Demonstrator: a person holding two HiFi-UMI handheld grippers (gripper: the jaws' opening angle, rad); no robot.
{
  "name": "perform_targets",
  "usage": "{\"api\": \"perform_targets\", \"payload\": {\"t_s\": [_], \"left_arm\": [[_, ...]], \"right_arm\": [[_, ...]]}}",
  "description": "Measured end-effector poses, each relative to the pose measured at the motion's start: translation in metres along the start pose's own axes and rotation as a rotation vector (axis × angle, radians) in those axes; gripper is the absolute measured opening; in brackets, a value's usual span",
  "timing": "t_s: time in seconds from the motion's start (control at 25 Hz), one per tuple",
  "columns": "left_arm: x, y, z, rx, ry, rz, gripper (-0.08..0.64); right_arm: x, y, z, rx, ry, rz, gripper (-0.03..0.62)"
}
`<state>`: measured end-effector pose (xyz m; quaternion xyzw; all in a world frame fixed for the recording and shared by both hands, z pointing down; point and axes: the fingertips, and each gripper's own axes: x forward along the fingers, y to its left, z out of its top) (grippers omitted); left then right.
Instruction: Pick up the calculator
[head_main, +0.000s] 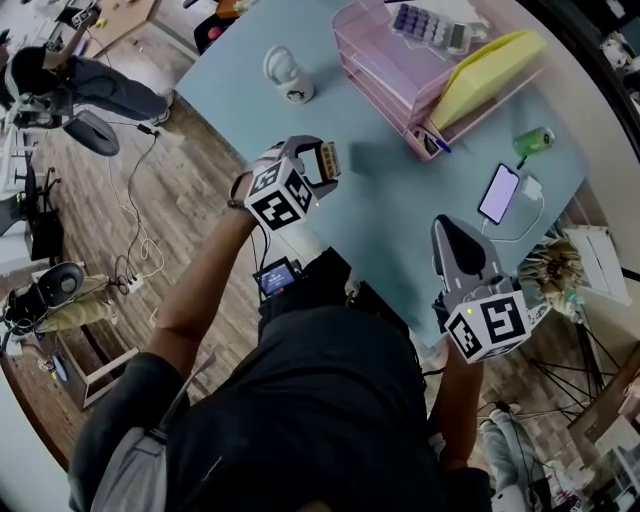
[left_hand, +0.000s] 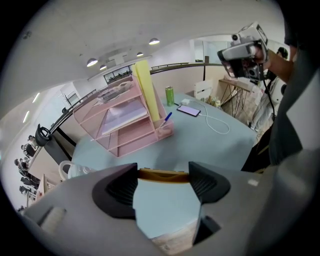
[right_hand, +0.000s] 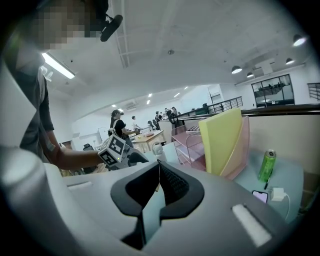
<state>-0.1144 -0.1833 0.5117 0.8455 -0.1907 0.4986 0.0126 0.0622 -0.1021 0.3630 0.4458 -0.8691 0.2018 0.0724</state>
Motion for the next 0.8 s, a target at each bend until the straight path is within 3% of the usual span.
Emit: {"api": "perform_targets", "payload": {"t_s": [0.8], "left_arm": [[-0.028,-0.028,0.029,0.042,0.006,0.006,0.376]], "right_arm": [[-0.036,-0.011,0.0,-0.005,-0.018,-0.014,0.005]]}}
